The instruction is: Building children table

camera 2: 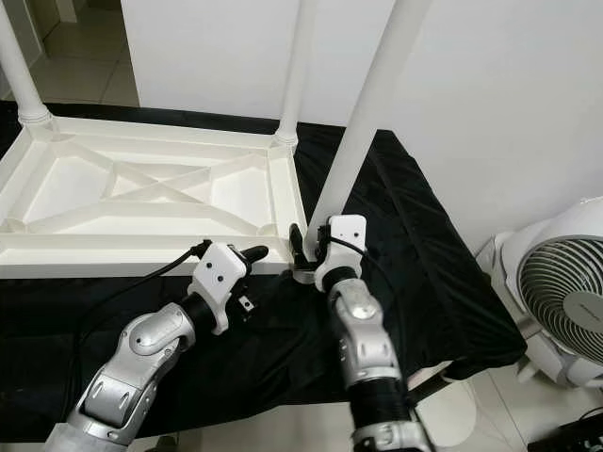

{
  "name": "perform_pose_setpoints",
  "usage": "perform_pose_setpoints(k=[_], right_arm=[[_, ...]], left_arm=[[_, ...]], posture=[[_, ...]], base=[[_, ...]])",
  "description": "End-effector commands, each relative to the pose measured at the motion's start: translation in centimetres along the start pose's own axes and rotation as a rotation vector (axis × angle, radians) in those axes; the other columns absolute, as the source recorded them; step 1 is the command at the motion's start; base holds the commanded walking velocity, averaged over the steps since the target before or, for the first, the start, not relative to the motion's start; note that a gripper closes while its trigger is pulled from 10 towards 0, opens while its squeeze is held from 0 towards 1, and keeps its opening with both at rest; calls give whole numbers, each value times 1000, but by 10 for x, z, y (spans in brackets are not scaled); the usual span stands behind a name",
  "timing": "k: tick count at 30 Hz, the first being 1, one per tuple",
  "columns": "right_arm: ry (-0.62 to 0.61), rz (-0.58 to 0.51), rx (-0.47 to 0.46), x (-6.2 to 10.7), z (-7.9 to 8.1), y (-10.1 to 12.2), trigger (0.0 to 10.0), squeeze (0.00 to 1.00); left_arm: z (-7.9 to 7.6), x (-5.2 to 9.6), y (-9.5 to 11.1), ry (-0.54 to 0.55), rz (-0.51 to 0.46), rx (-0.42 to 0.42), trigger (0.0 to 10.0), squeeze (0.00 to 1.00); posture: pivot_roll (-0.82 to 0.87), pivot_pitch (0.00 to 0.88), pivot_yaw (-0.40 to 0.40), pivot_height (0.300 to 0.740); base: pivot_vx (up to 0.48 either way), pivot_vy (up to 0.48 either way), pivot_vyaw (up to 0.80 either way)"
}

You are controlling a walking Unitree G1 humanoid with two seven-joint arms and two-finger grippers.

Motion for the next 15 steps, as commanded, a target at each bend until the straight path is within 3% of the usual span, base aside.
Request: perform_pose_setpoints(k=[1, 10, 15], right_arm=[[70, 17, 11, -1, -3, -5, 10000, 0], [443, 24, 158, -3, 3, -11, 10000, 0], [497, 37, 170, -5, 5, -15, 10000, 0]], left_arm=[[-1, -3, -1, 4, 5, 11, 10000, 0], [1, -1, 0, 4, 7, 7, 10000, 0], [1, -2, 0, 3, 6, 5, 10000, 0]], posture=[[161, 0, -130, 740], [169, 0, -124, 740], [170, 0, -121, 740]], base=[[0, 0, 0], [0, 0, 0], [0, 0, 0]])
Point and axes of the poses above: a point about 5 cm out from each wrist's last joint towards the gripper, its own x axis pointing back from the gripper into the wrist, its own y axis along the axis of the wrist's last joint, z = x × y, the point moved 3 cm from there along -x, pointing out of the wrist towards the gripper, and after that the axes turned 11 degrees about x, right-handed, at the moved point
